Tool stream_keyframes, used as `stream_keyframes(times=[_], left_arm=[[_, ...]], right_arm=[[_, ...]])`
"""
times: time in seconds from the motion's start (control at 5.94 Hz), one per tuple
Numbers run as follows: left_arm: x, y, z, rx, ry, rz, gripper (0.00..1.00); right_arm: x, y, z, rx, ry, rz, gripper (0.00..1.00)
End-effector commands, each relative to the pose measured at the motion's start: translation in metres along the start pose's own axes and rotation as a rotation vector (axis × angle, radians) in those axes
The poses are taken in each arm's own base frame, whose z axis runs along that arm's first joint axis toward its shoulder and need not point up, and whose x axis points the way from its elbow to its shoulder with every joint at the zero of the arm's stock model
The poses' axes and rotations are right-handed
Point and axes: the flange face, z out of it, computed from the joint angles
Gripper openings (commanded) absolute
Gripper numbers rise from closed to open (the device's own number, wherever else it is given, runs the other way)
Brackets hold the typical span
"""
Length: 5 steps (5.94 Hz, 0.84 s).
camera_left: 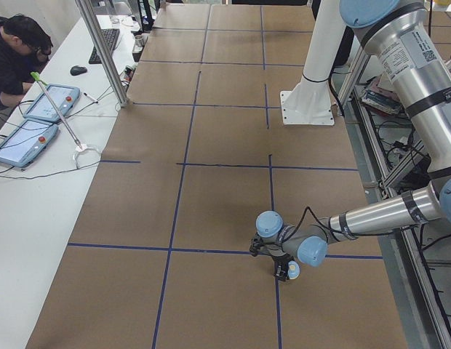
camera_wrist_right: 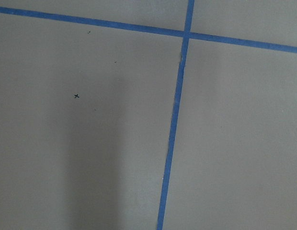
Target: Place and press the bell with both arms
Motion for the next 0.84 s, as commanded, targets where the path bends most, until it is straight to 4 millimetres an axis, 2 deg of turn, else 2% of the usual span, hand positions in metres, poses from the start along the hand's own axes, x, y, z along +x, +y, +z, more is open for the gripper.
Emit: stream_keyframes(times=[0.0, 0.17, 0.34, 0.5, 0.67], left_arm=[[0.016, -0.019, -0.065, 0.176, 0.011, -0.039, 0.02], [0.022, -0.035, -0.095, 0.260, 0.019, -0.090, 0.00], [0.045, -0.058, -0.122, 0.319, 0.052, -0.172, 0.00], [0.063, -0.086, -0.142, 0.352, 0.082, -0.236, 0.00], [0.090, -0.126, -0.173, 0.373, 0.103, -0.296, 0.00]], right_arm=[[-0.005, -0.002, -0.005, 0.011, 0.001, -0.001, 1.00], [-0.005, -0.002, -0.005, 0.011, 0.000, 0.005, 1.00], [-0.005, -0.002, -0.005, 0.011, 0.001, 0.003, 1.00], [-0.005, -0.002, -0.005, 0.010, 0.000, 0.007, 1.00], [-0.005, -0.002, -0.005, 0.010, 0.000, 0.006, 1.00]])
